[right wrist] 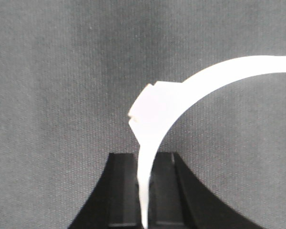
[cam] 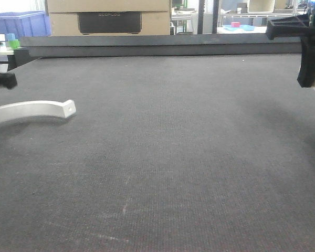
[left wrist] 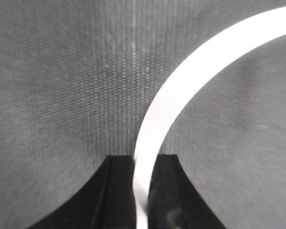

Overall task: Grab PVC pipe and place in blue bin
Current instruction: 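Lower the left gripper onto the other white curved pipe piece and grasp it, then lift both held pipe pieces up off the table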

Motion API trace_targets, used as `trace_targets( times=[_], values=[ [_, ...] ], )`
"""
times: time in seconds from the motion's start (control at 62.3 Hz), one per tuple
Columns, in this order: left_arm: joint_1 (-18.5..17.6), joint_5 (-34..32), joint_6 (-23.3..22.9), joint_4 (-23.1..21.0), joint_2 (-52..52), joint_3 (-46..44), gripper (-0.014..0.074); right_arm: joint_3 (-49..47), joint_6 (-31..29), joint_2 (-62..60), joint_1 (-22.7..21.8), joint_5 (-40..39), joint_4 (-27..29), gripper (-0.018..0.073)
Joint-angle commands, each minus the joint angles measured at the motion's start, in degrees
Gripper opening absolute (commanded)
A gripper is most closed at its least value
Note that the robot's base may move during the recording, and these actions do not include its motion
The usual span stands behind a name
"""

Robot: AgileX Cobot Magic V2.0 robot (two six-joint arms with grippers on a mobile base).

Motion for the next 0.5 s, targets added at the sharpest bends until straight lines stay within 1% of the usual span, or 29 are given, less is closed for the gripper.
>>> trace_targets(
  times=[0.0,0.128,0.257,0.321,0.482],
  values=[
    [0.05,0.78,-0.14,-1.06,-3.85,-1.41,-0.0111,-1.49,-0.11,-2.86,-0.02,-0.22,-0.36,-0.0151],
    [0.05,-1.65,-0.14,-1.4,-9.11,-1.54,-0.0111,-1.8,-0.11,-5.66,-0.02,-1.15,-1.01,-0.0151],
    [0.05,-6.35,-0.14,-1.84,-14.69,-1.54,-0.0111,-1.8,-0.11,-7.98,-0.44,-2.84,-1.59,-0.0152],
    [0.05,-9.48,-0.14,-1.84,-17.37,-0.86,-0.0111,-1.8,-0.11,-9.07,-1.29,-4.39,-1.59,-0.0152],
    [0.05,-17.35,-0.14,-4.63,-23.91,3.04,-0.0111,-1.68,-0.11,-9.81,-4.44,-5.81,-1.09,-0.0152]
  ],
)
